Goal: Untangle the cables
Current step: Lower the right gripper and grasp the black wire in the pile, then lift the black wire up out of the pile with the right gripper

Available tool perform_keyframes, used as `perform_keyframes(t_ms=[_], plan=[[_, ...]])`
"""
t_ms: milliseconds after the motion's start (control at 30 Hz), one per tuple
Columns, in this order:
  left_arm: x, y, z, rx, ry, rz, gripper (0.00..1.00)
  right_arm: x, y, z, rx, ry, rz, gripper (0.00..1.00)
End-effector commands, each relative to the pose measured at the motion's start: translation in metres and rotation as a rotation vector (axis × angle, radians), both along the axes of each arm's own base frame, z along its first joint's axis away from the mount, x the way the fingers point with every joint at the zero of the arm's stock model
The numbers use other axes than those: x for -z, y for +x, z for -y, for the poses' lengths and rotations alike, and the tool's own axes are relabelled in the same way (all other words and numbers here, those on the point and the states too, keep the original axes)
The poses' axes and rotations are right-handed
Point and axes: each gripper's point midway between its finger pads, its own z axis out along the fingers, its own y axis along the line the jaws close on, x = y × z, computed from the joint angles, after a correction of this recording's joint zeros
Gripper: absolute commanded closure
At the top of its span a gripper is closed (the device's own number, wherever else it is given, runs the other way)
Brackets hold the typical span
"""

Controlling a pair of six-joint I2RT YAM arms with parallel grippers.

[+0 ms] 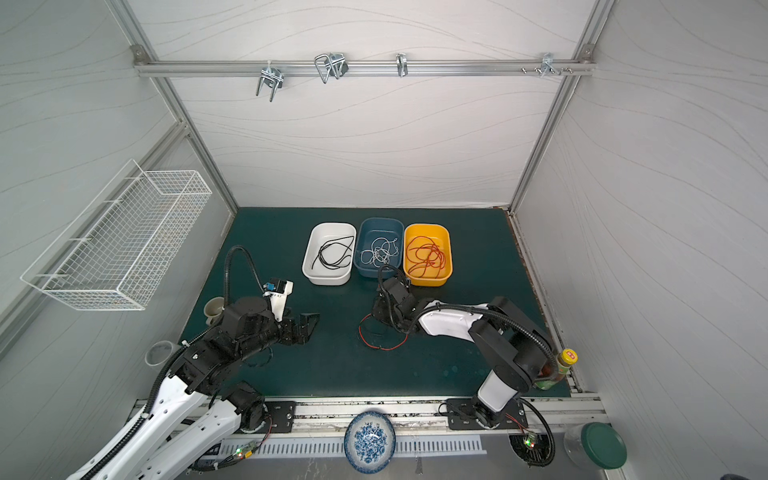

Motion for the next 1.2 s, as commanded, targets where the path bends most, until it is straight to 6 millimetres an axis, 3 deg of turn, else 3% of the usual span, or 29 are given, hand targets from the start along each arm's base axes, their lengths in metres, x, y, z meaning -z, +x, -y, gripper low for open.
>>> perform_keyframes(t_ms=[0,267,667,900,1167], plan=[[-0.017,0.002,0.009,0.049,-0.029,0.079,0.01,-0.002,0.005,-0.007,-0.013,0.018,0.006,0.62],[-0.017,0.001,0.009,0.050,-0.029,0.082,0.01,-0.004,0.007,-0.012,-0.045,0.010,0.023,0.76],[-0.017,0.001,0.009,0.044,-0.025,0.079,0.01,0.001,0.012,-0.027,-0.089,0.036,0.027,0.76],[-0.016,0.002,0.008,0.040,-0.022,0.074,0.01,0.006,0.014,-0.028,-0.087,0.029,0.022,0.85],[-0.016,0.002,0.009,0.044,-0.023,0.076,0.01,-0.011,0.017,-0.027,-0.095,0.036,0.063,0.98]])
